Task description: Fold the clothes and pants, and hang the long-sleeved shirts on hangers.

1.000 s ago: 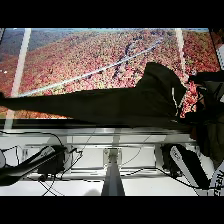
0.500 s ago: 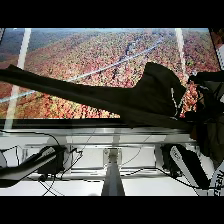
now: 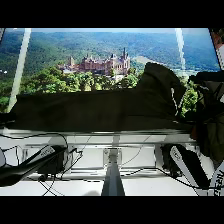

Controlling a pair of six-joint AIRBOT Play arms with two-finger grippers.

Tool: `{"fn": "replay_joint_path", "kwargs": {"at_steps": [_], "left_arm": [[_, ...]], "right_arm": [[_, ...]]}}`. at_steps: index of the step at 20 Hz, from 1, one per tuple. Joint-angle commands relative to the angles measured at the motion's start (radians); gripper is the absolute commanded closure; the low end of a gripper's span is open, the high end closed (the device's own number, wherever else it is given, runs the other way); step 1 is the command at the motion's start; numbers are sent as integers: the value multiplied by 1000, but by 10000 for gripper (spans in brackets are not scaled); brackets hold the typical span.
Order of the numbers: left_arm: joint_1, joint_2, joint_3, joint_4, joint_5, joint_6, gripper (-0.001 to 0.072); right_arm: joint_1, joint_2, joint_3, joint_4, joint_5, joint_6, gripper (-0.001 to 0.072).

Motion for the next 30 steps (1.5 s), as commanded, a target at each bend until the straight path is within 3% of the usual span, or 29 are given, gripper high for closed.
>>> {"fn": "replay_joint_path", "kwargs": {"at_steps": [1, 2, 3, 4, 5, 6, 9, 14, 18, 21, 24, 26, 28, 30], "left_arm": [[45, 0, -62, 50, 39, -2, 688], [43, 0, -62, 49, 55, -3, 653], [37, 0, -62, 46, 63, -3, 526], [31, 0, -62, 43, 63, -3, 320], [25, 0, -62, 42, 60, -3, 113], [16, 0, -62, 43, 60, -3, 84], [-49, 1, -53, 43, 60, -11, 86], [-284, 1, 88, 44, 65, -14, 89], [-480, 1, 207, 43, 105, -14, 90], [-606, 1, 226, 45, 141, -14, 90], [-692, 0, 226, 46, 144, -14, 90], [-726, 0, 226, 45, 145, -14, 90], [-744, 0, 226, 45, 165, -14, 90], [-750, 0, 226, 43, 193, -14, 90]], "right_arm": [[-1, 0, -1, 3, 1, 1, 631], [-1, 0, -1, 4, 1, 1, 439], [-1, 0, -1, 4, 0, 1, 177], [-1, 0, -1, 5, 0, 1, 53], [-1, 0, 0, 7, -3, 1, 38], [-1, 0, 0, 14, -16, 1, 39], [0, 0, 3, 87, -156, 9, 40], [28, -42, 21, 385, -598, 61, 40], [252, -224, 116, 392, -695, 72, 41], [423, -415, 259, 272, -768, 231, 41], [488, -613, 460, 197, -745, 325, 41], [492, -724, 578, 207, -622, 361, 41], [509, -800, 642, 202, -512, 360, 41], [528, -842, 660, 203, -529, 360, 40]]}}
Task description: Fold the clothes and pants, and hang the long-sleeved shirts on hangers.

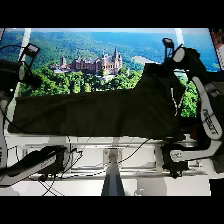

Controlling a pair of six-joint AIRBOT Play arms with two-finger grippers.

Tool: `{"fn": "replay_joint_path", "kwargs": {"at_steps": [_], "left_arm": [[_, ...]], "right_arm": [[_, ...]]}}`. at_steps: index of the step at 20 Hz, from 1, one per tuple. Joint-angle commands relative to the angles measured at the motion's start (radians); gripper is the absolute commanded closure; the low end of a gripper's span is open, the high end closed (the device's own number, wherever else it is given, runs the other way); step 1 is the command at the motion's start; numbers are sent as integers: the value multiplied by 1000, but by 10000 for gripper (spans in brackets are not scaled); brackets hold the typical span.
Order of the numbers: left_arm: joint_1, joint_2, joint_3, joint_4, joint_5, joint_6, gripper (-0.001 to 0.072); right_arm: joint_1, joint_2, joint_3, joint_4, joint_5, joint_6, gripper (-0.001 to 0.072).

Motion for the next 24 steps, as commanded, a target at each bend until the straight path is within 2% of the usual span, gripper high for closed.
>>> {"fn": "replay_joint_path", "kwargs": {"at_steps": [1, 4, 9, 10, 11, 13, 14, 21, 24], "left_arm": [[-27, 0, 2, -3, 40, 0, 90], [-27, 0, 2, -3, 40, 0, 90], [-27, 0, 2, -3, 41, 0, 90], [-27, 0, 2, -3, 41, 0, 90], [-27, 0, 2, -3, 41, 0, 90], [-27, 0, 2, -3, 41, 0, 90], [-27, 0, 2, -3, 40, 0, 90], [-27, 0, 2, -3, 40, 0, 90], [-28, 0, 2, -10, 41, -10, 90]], "right_arm": [[41, -113, 77, -12, 18, 32, 40], [45, -175, 99, -29, 29, 93, 40], [53, -236, 113, -16, -8, 112, 44], [56, -238, 113, -32, -29, 127, 72], [58, -238, 113, -39, -56, 127, 211], [58, -238, 113, -41, -88, 124, 547], [58, -238, 113, -42, -93, 120, 689], [68, -155, 186, -10, -56, 27, 688], [71, -21, 189, 99, -69, -127, 688]]}}
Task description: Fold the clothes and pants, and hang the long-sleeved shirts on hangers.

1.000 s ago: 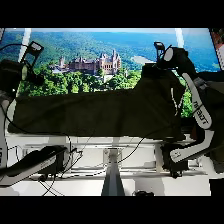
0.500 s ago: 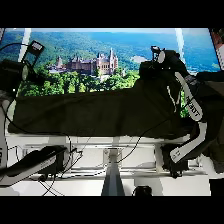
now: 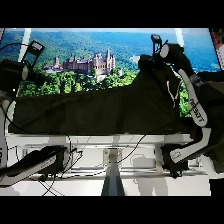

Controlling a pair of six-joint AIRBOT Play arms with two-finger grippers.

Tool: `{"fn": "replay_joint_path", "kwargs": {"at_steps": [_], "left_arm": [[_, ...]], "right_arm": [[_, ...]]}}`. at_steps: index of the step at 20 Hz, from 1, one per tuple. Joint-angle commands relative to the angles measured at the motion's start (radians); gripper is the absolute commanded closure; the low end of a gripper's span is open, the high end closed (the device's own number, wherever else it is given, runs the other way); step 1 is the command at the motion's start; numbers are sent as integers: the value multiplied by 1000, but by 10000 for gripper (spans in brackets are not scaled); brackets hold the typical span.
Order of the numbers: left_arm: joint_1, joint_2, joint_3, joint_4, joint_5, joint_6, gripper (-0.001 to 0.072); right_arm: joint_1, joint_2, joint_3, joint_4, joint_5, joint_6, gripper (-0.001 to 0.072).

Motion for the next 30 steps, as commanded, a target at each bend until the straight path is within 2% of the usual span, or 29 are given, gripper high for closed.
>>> {"fn": "replay_joint_path", "kwargs": {"at_steps": [1, 4, 6, 7, 9, 13, 15, 17, 20, 23, 25, 27, 30], "left_arm": [[-1, 0, 1, -21, 0, -43, 90], [-13, 0, 1, -87, 0, -177, 90], [-33, 0, 1, -166, 0, -209, 90], [-45, 0, 1, -214, 1, -209, 92], [-76, 0, 1, -351, 16, -209, 169], [-145, -2, 1, -752, 121, -208, 168], [-209, -21, 1, -943, 213, -204, 160], [-293, -63, 1, -1084, 306, -176, 44], [-433, -157, 8, -1246, 388, -170, 44], [-569, -276, 72, -1283, 387, -166, 44], [-631, -351, 127, -1282, 387, -126, -11], [-633, -404, 163, -1251, 341, -115, -10], [-558, -448, 168, -1195, 200, -114, -3]], "right_arm": [[3, 137, 14, 99, 14, -148, 688], [3, 253, 13, 29, 173, -152, 688], [3, 330, -41, -45, 274, -151, 689], [1, 375, -92, -76, 293, -151, 690], [-12, 487, -241, -137, 299, -105, 690], [-57, 756, -591, -177, 311, 11, 690], [-76, 885, -712, -183, 378, 48, 689], [-81, 986, -782, -185, 455, 53, 688], [-81, 1068, -800, -184, 533, 53, 688], [-81, 1095, -800, -184, 512, 53, 687], [-81, 1093, -800, -183, 494, 53, 687], [-81, 1093, -800, -183, 483, 53, 687], [-81, 1093, -800, -183, 472, 53, 687]]}}
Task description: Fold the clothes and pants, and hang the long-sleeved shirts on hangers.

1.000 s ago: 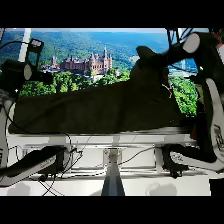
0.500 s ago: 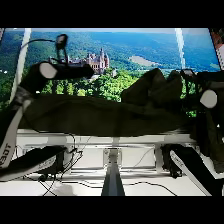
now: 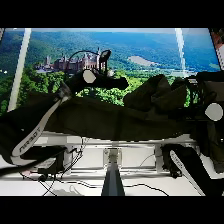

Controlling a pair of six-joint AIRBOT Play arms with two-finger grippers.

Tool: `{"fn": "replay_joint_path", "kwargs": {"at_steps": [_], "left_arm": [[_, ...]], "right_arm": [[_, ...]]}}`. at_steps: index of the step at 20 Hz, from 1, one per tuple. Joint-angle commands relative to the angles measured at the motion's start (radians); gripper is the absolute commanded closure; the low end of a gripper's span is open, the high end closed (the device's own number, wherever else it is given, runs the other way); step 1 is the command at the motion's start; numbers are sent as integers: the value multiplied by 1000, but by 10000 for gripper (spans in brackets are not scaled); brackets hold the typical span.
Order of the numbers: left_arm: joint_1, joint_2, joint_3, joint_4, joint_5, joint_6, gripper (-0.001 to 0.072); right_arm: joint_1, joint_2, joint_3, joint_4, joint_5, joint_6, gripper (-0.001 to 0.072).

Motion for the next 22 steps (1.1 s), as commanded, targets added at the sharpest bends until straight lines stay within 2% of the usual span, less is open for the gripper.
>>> {"fn": "replay_joint_path", "kwargs": {"at_steps": [1, 4, 7, 14, 16, 17, 20, 22], "left_arm": [[45, -70, 22, 25, -143, 28, -2], [64, -120, 22, 6, -220, 116, -2], [49, -156, 29, -119, -220, 222, -1], [-26, -263, 146, -127, -274, 229, 9], [-49, -283, 185, -127, -287, 258, 15], [-53, -288, 200, -127, -276, 272, 93], [-48, -291, 218, -127, -169, 272, 518], [-37, -290, 224, -127, -142, 272, 688]], "right_arm": [[0, 5, -2, 0, -23, 1, 687], [0, 5, -2, 0, -55, 1, 687], [0, 5, -2, 0, -64, 1, 687], [0, 5, -2, 0, -76, 1, 687], [0, 5, -2, 0, -76, 1, 687], [0, 5, -2, 0, -76, 1, 687], [0, 5, -2, 2, -76, 1, 687], [0, 5, -2, 2, -76, 1, 687]]}}
